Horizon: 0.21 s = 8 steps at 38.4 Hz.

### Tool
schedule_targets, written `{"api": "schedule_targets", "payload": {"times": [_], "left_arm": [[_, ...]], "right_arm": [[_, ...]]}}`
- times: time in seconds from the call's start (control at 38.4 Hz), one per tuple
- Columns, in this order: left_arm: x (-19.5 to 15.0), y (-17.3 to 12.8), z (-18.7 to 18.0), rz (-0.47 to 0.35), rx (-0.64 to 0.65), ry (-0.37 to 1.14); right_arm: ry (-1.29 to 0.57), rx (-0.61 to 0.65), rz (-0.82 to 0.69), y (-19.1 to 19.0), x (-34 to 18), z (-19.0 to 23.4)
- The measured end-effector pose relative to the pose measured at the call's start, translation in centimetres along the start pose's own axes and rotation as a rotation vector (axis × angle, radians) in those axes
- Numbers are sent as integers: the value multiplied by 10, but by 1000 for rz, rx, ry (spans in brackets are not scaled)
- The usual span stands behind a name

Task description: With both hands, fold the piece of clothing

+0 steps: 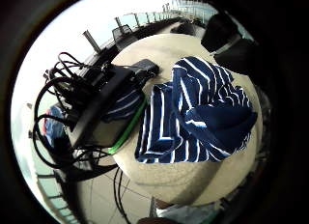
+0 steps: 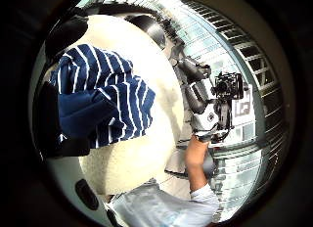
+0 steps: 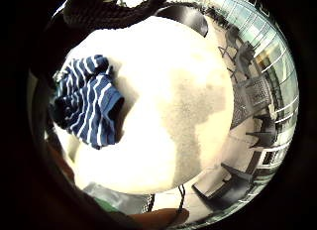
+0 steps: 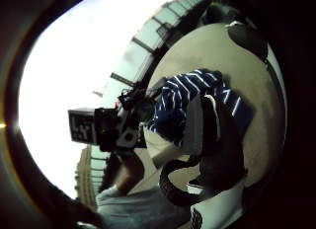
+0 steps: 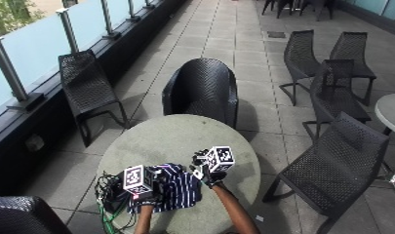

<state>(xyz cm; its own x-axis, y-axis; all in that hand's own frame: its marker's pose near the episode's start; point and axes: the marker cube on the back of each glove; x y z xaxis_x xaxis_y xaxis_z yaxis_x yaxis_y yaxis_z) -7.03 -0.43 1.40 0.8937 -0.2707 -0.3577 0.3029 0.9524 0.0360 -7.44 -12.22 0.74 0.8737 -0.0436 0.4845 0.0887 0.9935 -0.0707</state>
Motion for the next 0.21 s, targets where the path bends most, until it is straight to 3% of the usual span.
{"api": "schedule_targets", "payload": {"times": [0.08,0.21], "left_arm": [[12,-4,1,27,-17,-36],[24,-8,10,64,-45,-49]], "right_arm": [[229,155,29,-1,25,-31],[350,224,89,12,39,-66]]}}
